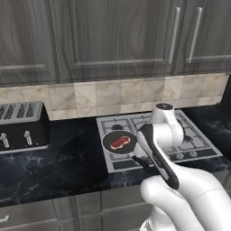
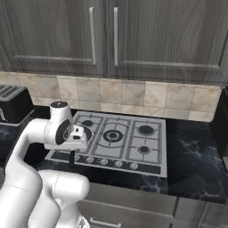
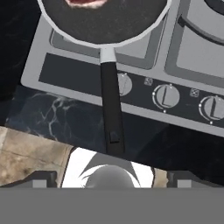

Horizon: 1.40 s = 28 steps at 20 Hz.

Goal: Pick up the pan with the steak in it and place it on the dining table. Then place the steak on the plate.

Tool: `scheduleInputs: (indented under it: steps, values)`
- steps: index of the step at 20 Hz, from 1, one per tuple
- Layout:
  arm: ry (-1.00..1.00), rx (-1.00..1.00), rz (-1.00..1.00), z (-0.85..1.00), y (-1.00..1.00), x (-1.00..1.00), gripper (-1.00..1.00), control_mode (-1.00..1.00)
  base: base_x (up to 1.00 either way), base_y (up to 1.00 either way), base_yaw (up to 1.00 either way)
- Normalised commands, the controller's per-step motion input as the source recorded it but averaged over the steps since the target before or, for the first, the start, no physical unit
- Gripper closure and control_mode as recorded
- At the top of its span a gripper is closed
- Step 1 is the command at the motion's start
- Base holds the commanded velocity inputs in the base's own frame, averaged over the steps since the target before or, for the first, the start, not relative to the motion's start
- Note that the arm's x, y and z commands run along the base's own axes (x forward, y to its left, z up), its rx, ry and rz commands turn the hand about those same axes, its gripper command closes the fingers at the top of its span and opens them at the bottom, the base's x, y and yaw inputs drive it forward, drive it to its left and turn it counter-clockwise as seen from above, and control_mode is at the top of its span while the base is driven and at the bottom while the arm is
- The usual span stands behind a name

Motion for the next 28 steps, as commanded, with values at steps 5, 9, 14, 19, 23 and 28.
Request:
scheduleInputs:
  steps: [5,9,14,19,23,28]
  values:
    - [0.01,0.0,0.03,-0.53,0.05,0.02,-1.0,-1.0,0.0,0.0,0.0]
    - [0.0,0.0,0.03,-0.44,0.03,0.13,-1.0,-1.0,0.0,0.0,0.0]
    - [0.0,0.0,0.02,-0.35,0.04,0.28,-1.0,-1.0,0.0,0.0,0.0]
    - [-0.01,0.0,0.01,-0.31,0.02,0.3,-1.0,-1.0,0.0,0.0,0.0]
    - [-0.02,0.0,0.03,-0.17,0.0,0.04,-1.0,-1.0,0.0,0.0,0.0]
    - [0.01,0.0,0.0,-0.18,0.0,0.0,-1.0,-1.0,0.0,0.0,0.0]
